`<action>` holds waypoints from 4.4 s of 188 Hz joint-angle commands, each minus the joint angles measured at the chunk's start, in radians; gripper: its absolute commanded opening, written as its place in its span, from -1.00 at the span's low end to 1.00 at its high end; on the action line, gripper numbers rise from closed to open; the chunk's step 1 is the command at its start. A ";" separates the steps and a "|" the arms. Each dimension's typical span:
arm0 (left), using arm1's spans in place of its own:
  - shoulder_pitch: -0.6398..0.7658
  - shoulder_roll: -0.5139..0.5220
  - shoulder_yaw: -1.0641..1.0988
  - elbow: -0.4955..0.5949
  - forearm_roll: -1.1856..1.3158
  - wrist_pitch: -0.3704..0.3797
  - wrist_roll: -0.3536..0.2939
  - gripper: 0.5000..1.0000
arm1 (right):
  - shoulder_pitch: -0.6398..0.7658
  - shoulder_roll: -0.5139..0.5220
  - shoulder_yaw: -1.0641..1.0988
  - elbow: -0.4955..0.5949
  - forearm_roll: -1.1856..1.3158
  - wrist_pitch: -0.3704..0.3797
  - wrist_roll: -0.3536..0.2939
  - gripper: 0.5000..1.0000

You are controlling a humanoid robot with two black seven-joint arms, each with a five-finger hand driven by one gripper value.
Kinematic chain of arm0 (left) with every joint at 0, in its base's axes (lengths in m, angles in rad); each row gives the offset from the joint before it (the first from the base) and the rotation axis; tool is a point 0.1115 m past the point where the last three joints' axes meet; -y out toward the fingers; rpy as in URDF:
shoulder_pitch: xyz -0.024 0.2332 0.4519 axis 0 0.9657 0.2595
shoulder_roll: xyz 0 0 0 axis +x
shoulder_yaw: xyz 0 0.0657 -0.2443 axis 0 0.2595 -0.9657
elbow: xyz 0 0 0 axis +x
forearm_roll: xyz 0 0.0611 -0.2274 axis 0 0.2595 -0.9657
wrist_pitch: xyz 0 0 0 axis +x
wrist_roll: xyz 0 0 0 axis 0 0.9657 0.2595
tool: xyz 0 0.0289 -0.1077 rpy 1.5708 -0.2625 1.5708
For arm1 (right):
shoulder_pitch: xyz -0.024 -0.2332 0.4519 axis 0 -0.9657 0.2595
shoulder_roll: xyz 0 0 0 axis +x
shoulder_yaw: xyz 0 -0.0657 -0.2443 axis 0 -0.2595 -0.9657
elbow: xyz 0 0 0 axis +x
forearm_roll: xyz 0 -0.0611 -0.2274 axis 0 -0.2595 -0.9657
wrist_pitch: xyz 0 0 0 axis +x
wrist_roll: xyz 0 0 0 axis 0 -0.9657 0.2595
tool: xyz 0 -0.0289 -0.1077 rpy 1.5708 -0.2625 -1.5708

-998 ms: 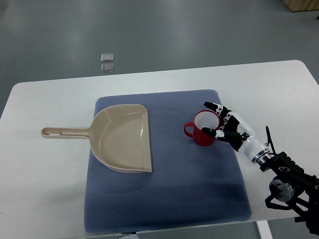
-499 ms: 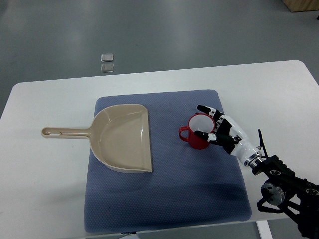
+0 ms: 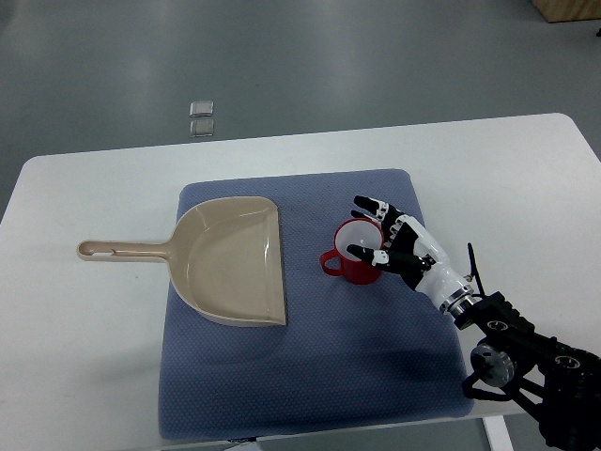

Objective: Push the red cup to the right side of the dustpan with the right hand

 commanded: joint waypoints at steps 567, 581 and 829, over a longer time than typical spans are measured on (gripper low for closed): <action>0.008 0.000 0.000 0.000 0.000 0.000 0.000 1.00 | 0.108 0.093 -0.059 -0.047 -0.041 -0.046 -0.031 0.73; 0.008 0.000 0.000 0.000 0.000 0.000 0.000 1.00 | 0.123 0.070 -0.054 -0.046 -0.037 -0.046 -0.031 0.73; 0.008 0.000 0.000 0.000 0.000 0.000 0.000 1.00 | 0.283 -0.122 -0.021 -0.136 0.318 0.080 -0.197 0.73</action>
